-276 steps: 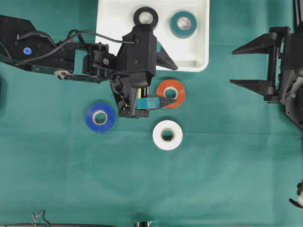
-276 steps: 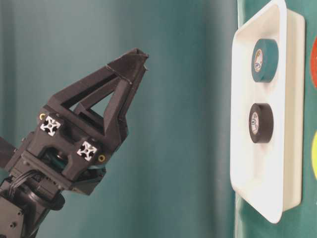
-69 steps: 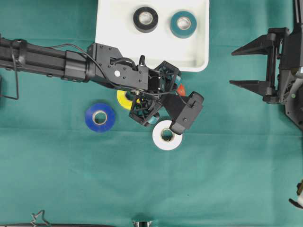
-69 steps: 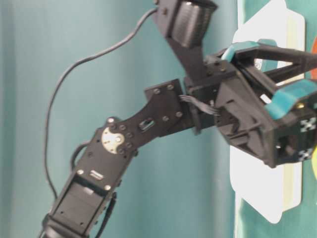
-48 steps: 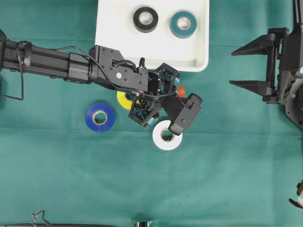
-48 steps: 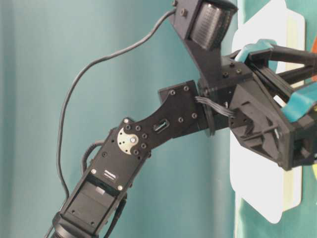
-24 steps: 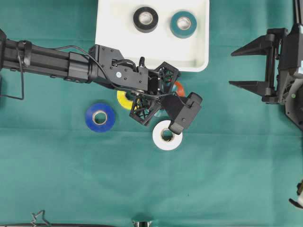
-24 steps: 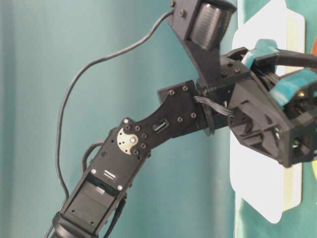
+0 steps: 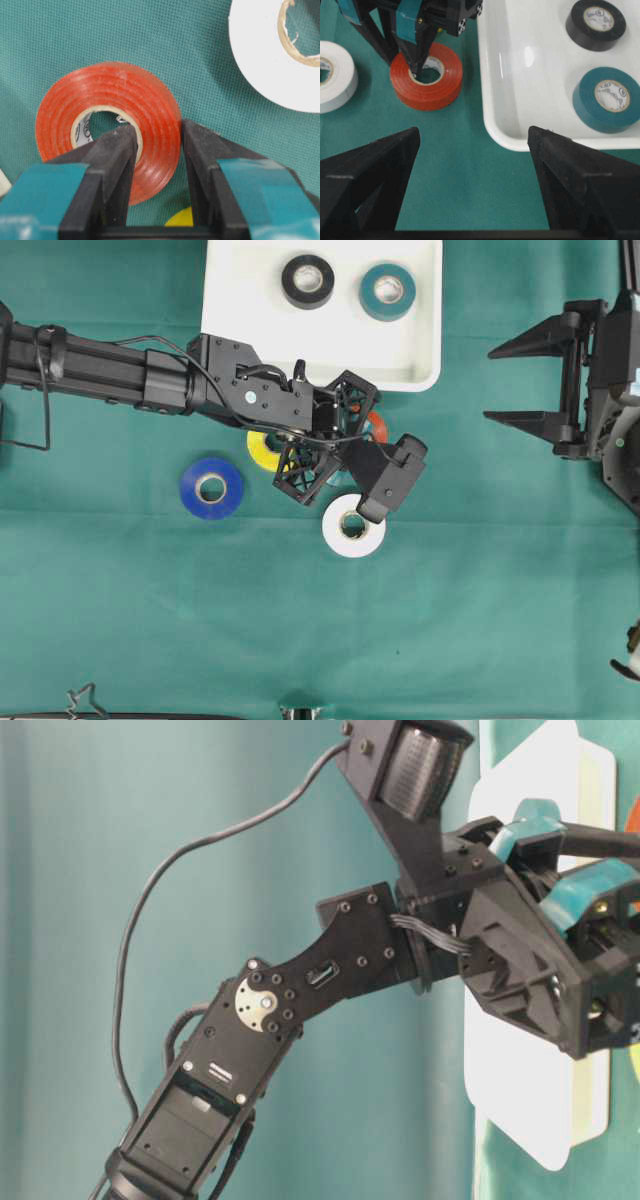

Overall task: Pick up the tape from a random location and place it into the white case.
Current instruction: 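Lower the left gripper into the red roll's hole and close on its rim, then lift the red roll with the left gripper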

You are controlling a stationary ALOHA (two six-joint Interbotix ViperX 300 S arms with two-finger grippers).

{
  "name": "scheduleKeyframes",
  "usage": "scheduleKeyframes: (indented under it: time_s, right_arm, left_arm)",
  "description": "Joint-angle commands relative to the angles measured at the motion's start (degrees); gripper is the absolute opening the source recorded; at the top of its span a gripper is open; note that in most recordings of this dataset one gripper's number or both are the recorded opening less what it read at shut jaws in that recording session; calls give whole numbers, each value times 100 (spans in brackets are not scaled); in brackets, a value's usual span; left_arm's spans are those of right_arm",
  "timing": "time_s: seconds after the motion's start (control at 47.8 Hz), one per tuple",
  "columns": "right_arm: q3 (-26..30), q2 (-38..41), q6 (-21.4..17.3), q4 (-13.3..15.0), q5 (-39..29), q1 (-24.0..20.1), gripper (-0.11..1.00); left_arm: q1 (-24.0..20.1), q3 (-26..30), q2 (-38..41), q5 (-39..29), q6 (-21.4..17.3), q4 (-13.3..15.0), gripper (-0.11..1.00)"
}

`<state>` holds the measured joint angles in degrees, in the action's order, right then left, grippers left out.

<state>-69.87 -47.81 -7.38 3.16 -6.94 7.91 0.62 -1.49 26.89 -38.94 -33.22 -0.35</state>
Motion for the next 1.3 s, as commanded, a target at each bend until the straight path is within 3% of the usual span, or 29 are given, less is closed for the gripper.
scheduleKeyframes:
  time_s: [0.0, 0.69, 1.276]
  right_arm:
    - [114, 18, 0, 9, 26, -18, 82]
    - [123, 18, 0, 9, 26, -18, 82]
    - [123, 26, 0, 9, 9, -18, 82]
  left_arm:
    - [-9, 53, -176, -9, 0, 0, 25]
    - [88, 281, -1187, -721, 44, 9, 25]
    - [149, 1318, -1960, -1934, 44, 9, 25]
